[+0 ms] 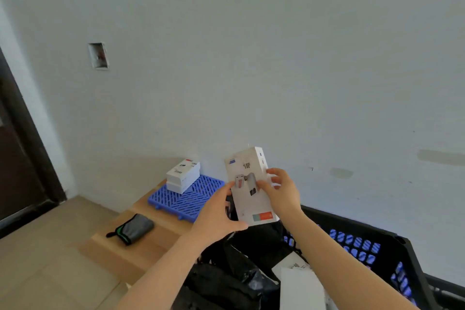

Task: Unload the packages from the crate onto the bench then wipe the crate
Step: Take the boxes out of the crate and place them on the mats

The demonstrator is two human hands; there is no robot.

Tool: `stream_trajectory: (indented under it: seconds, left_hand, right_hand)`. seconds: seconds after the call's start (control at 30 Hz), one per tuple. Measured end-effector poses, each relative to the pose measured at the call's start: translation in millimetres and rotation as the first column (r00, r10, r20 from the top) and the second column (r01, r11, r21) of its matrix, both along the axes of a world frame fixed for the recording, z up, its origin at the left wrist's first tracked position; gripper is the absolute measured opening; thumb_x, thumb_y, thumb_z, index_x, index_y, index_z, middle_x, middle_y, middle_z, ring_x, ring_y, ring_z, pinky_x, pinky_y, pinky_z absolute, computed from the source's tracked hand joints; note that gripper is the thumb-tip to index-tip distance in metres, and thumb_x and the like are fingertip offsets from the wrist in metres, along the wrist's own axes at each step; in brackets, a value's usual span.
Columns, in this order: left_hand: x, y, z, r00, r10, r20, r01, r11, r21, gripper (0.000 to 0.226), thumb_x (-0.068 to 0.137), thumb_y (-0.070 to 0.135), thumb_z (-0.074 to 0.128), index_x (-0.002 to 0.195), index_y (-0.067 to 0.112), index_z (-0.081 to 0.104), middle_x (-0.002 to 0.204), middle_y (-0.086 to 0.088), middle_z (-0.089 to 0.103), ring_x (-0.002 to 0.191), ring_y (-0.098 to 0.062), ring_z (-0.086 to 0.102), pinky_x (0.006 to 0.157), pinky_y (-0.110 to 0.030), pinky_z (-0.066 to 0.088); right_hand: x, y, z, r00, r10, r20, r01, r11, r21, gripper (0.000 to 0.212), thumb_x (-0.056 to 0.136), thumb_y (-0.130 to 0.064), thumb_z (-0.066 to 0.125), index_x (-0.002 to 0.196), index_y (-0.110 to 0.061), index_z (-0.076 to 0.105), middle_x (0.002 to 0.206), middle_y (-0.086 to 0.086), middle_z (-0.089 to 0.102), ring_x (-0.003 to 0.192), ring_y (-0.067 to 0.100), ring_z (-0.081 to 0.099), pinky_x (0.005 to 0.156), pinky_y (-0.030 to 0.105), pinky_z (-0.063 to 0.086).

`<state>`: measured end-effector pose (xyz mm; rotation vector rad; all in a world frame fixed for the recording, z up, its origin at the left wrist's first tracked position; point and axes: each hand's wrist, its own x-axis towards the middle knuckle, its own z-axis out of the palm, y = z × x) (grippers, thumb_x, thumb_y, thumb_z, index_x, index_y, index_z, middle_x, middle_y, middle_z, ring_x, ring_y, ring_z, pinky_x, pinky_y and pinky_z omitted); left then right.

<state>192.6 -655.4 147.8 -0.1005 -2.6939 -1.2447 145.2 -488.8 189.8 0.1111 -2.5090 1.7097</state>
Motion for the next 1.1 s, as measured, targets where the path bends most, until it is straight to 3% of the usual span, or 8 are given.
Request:
stream_trajectory:
  seconds: [0.07,0.23,0.43,0.6,0.7,0.9,1.0,1.1]
  left_hand:
    - [0,-32,8,0.999,0.020,-0.046,-0.021,1.000,-0.009,0.097,0.070,0.030,0.085,0.142,0.043,0.022,0.128,0.024,0.039,0.118,0.002,0.045,0.084,-0.008,0.039]
    - [-3,-146,15,0.988,0.088,-0.130,-0.090,0.996,-0.005,0.104,0.071,0.032,0.085,0.151,0.034,0.019,0.133,0.021,0.031,0.121,0.001,0.034,0.099,-0.031,0.047]
    - [-11,-240,-9,0.992,0.085,-0.095,-0.083,0.996,0.026,0.113,0.064,0.032,0.087,0.152,0.040,0.017,0.132,0.017,0.034,0.125,-0.005,0.040,0.095,-0.026,0.051]
    - [-33,-304,-23,0.997,0.072,-0.032,-0.072,0.997,-0.004,0.116,0.062,0.024,0.088,0.151,0.045,0.016,0.132,0.015,0.029,0.121,-0.006,0.041,0.095,-0.031,0.052]
    - [-57,-329,-29,0.997,0.076,-0.024,-0.076,0.997,-0.016,0.115,0.065,0.018,0.087,0.151,0.045,0.017,0.130,0.013,0.030,0.119,-0.005,0.040,0.095,-0.028,0.053]
    - [-122,-374,-26,0.998,0.055,-0.042,-0.057,0.997,-0.050,0.102,0.067,0.009,0.082,0.150,0.032,0.028,0.129,0.009,0.034,0.122,-0.012,0.045,0.096,-0.023,0.049]
    - [-160,-386,-14,0.998,0.050,-0.027,-0.052,0.995,-0.080,0.099,0.066,0.007,0.082,0.149,0.026,0.032,0.130,0.007,0.036,0.121,-0.013,0.044,0.097,-0.028,0.048]
    - [-197,-394,-7,0.999,0.043,-0.028,-0.045,0.997,-0.064,0.096,0.065,0.006,0.083,0.148,0.025,0.037,0.128,0.010,0.039,0.120,-0.013,0.046,0.096,-0.027,0.049]
  right_hand:
    - [-4,-37,4,1.000,-0.007,-0.006,0.006,0.999,-0.050,0.038,0.090,-0.030,0.063,0.123,-0.024,0.047,0.120,0.001,0.059,0.094,0.017,0.058,0.060,0.021,0.044]
    - [-8,-157,6,1.000,0.001,0.011,0.001,0.992,-0.124,0.035,0.089,-0.029,0.064,0.119,-0.019,0.048,0.115,0.002,0.061,0.089,0.016,0.060,0.060,0.023,0.049]
    - [-23,-248,-18,0.997,0.052,0.061,-0.046,0.994,-0.097,0.040,0.090,-0.027,0.064,0.126,-0.021,0.047,0.123,0.002,0.060,0.096,0.018,0.061,0.069,0.032,0.056]
    - [-44,-310,-35,0.987,0.128,0.098,-0.128,0.992,-0.008,0.054,0.087,-0.012,0.065,0.135,-0.022,0.043,0.128,0.000,0.055,0.092,0.012,0.057,0.058,0.017,0.047]
    - [-68,-335,-44,0.979,0.146,0.146,-0.147,0.989,-0.002,0.063,0.084,-0.009,0.068,0.138,-0.024,0.042,0.124,0.000,0.059,0.098,0.015,0.062,0.070,0.029,0.057]
    - [-126,-368,-53,0.957,0.201,0.207,-0.169,0.972,-0.162,0.076,0.077,0.001,0.070,0.142,-0.028,0.041,0.126,-0.005,0.056,0.118,0.018,0.055,0.093,0.045,0.052]
    - [-161,-376,-50,0.949,0.234,0.210,-0.189,0.959,-0.213,0.079,0.077,0.004,0.069,0.143,-0.027,0.040,0.129,-0.007,0.055,0.119,0.020,0.055,0.093,0.047,0.052]
    - [-196,-383,-47,0.950,0.238,0.201,-0.194,0.957,-0.215,0.075,0.083,0.003,0.064,0.145,-0.026,0.036,0.119,-0.011,0.054,0.110,0.018,0.059,0.088,0.040,0.055]
